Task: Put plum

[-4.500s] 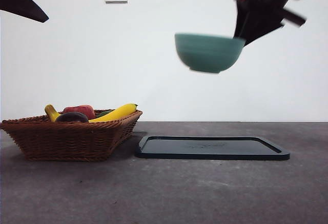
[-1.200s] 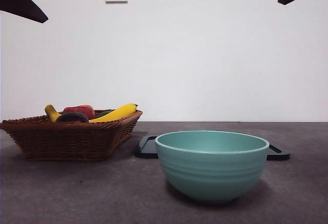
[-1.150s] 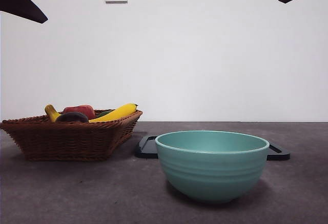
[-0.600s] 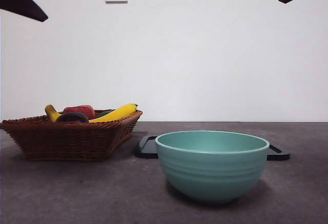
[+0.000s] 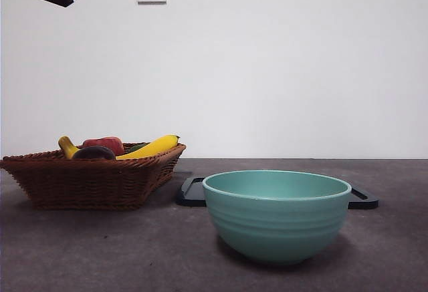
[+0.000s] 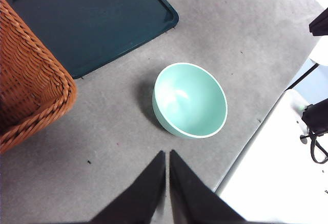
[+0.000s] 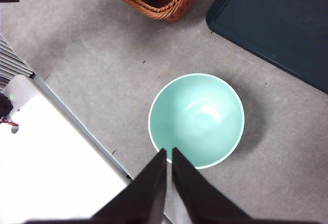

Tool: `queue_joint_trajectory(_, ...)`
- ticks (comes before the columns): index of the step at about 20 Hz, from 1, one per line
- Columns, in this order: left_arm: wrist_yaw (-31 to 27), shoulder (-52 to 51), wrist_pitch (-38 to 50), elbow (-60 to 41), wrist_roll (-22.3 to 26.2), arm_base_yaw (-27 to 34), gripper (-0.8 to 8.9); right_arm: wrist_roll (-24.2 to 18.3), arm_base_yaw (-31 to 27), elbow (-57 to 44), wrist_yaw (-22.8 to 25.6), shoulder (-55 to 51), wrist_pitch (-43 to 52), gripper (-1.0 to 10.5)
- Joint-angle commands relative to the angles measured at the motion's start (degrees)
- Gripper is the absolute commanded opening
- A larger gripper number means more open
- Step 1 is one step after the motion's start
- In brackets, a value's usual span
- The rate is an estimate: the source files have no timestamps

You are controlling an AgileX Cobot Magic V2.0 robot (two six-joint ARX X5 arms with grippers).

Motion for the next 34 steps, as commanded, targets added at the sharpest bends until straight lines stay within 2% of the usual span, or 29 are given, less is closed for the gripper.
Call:
queue_joint_trajectory(1,0.33,0.22,0.61,1.33,0.28,-0.26,0.09,-0.66,0.35,0.94,0.02,0.39,0.55,0.0)
queue_joint_trajectory(11,0.22,-0.61,1.49,1.33,0.33,-0.13,0.09,-0.66,0.35,0.94,0.02,0.39,0.55,0.0)
queue_joint_trajectory(12,-1.46,-1.64,2.95,1.33,0.57,0.57,0.09,-0.66,0.35,0.94,0.02,0.39,0.55,0.0)
queue_joint_trajectory(13,-3.48,-2.93,5.55,1.27,0.52,1.53,0.09,-0.66,0.35,0.94,0.02,0.39,0.55,0.0)
queue_joint_trajectory(17,-9.97,-10.97,25.22,-1.44,1.4,8.87,0.09,-0.66,0.35,0.94,0.02,0.37,0.55,0.0)
queue_joint_trajectory(19,-13.25,-16.02,34.47,-5.49,2.27,13.22,0.09,-0.66,0.35,0.94,0.02,0.39,0.57,0.0)
queue_joint_trajectory(21,-19.54,-21.86,41.7,-11.23,2.32,16.68,0.09,-0.66,0.35,0.94,0.02,0.39,0.55,0.0)
queue_joint_trajectory(25,-30.16,-33.48,47.21,-23.45,2.27,21.4,0.09,-0.66,0.35,0.94,0.02,0.39,0.55,0.0)
queue_joint_trajectory(29,-33.81,-42.69,47.17,-34.71,2.25,23.98,0.09,-0.66,0.35,0.94,0.02,0.39,0.55,0.0)
queue_joint_trajectory(34,-33.88,-49.86,46.31,-45.44,2.23,24.72,0.09,-0.66,0.35,0.94,0.02,0.39,0.55,0.0)
